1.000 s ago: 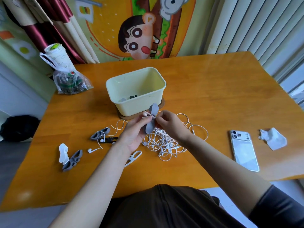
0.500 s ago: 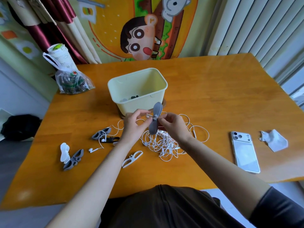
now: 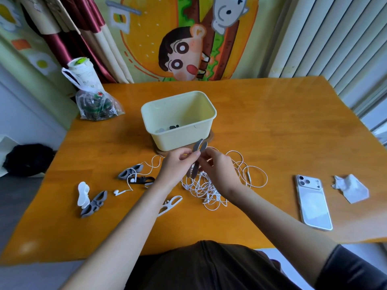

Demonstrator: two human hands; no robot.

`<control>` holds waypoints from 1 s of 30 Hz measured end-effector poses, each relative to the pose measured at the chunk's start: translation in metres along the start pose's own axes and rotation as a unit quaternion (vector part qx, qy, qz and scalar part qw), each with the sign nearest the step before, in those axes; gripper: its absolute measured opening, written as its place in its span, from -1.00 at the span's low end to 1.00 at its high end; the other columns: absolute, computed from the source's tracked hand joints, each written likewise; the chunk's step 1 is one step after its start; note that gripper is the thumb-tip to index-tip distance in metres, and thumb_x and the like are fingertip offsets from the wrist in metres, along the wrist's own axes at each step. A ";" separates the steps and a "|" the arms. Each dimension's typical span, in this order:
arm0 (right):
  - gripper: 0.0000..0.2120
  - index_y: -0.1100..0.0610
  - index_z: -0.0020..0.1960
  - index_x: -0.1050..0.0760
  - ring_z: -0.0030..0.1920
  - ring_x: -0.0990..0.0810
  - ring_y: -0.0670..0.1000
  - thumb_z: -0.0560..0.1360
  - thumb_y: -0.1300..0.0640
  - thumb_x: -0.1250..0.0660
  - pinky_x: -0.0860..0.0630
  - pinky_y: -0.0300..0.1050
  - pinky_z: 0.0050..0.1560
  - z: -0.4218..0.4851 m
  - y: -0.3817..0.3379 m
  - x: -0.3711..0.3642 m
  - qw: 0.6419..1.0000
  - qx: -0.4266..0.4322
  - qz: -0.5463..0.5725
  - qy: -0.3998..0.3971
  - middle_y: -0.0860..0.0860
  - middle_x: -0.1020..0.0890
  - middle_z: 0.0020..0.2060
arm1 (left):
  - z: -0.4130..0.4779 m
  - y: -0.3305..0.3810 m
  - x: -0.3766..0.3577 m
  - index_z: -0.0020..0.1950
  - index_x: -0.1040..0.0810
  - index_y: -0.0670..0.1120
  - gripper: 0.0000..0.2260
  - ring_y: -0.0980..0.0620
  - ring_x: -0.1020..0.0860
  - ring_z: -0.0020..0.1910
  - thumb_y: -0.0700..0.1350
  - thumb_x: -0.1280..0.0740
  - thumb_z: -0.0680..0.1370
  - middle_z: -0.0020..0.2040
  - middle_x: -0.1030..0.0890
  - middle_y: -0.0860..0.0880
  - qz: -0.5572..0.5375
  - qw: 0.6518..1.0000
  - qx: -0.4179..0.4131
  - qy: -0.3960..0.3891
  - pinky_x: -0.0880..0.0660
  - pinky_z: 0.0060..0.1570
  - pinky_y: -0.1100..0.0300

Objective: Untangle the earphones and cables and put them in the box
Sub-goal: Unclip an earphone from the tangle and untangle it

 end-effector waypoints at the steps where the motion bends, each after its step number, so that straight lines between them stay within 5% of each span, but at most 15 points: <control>1: -0.90 0.15 -0.02 -0.51 -0.21 -0.63 -0.04 0.58 0.15 -0.24 -0.58 -0.12 -0.16 0.000 -0.001 -0.001 1.000 0.014 -0.021 -0.004 0.02 -0.64 -0.15 | 0.001 -0.002 0.000 -0.10 -0.60 0.05 -0.91 0.06 -0.60 -0.06 -0.05 -0.32 0.57 -0.14 -0.66 0.02 -0.025 1.000 0.014 -0.003 -0.53 -0.02 0.18; 7: -0.83 0.16 0.08 -0.56 -0.20 -0.58 -0.01 0.57 0.14 -0.26 -0.50 -0.19 -0.19 0.004 -0.007 0.001 0.994 0.061 -0.084 -0.042 0.04 -0.65 -0.09 | 0.002 -0.019 0.002 -0.07 -0.61 -0.04 -0.91 -0.06 -0.61 -0.07 -0.16 -0.32 0.58 -0.07 -0.67 -0.14 -0.129 0.988 0.086 0.001 -0.55 -0.01 0.10; 13: -0.81 0.17 -0.04 -0.60 -0.22 -0.54 0.03 0.54 0.06 -0.31 -0.46 -0.08 -0.21 0.017 -0.008 0.021 0.981 0.075 -0.158 -0.089 0.06 -0.64 -0.18 | 0.001 -0.023 0.006 0.02 -0.57 -0.10 -0.94 0.08 -0.60 -0.17 -0.17 -0.34 0.56 -0.14 -0.64 -0.04 -0.091 0.995 0.049 -0.008 -0.51 -0.27 0.44; 19: -0.85 0.14 -0.10 -0.65 -0.31 -0.43 -0.20 0.45 0.06 -0.41 -0.33 -0.44 -0.28 0.033 -0.017 0.048 0.978 0.120 -0.148 -0.090 -0.09 -0.57 -0.23 | 0.003 -0.021 0.004 0.01 -0.57 -0.06 -0.92 -0.02 -0.64 -0.10 -0.20 -0.34 0.54 -0.07 -0.66 -0.15 -0.131 0.985 0.048 -0.102 -0.59 -0.11 0.23; 26: -0.85 0.17 -0.14 -0.65 -0.28 -0.50 -0.13 0.40 0.08 -0.47 -0.37 -0.45 -0.26 0.038 -0.021 0.056 0.979 0.136 -0.143 -0.055 -0.08 -0.55 -0.27 | 0.006 -0.011 0.007 0.01 -0.56 -0.02 -0.92 0.14 -0.63 -0.15 -0.17 -0.35 0.55 -0.15 -0.66 0.00 -0.040 0.990 0.021 -0.134 -0.54 -0.10 0.35; 30: -0.87 0.17 -0.13 -0.64 -0.31 -0.50 -0.20 0.40 0.11 -0.46 -0.39 -0.46 -0.28 0.045 -0.015 0.058 0.987 0.107 -0.096 -0.067 -0.09 -0.58 -0.28 | 0.002 -0.013 0.004 0.02 -0.53 -0.08 -0.90 -0.05 -0.62 -0.05 -0.23 -0.34 0.54 -0.03 -0.64 -0.22 -0.126 0.981 0.048 -0.141 -0.54 0.08 0.08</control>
Point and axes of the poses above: each hand's wrist, its own z-axis towards the middle knuckle, its own x-axis out of the back of the hand, y = z × x, the point moved 4 cm from there along z, towards the middle knuckle
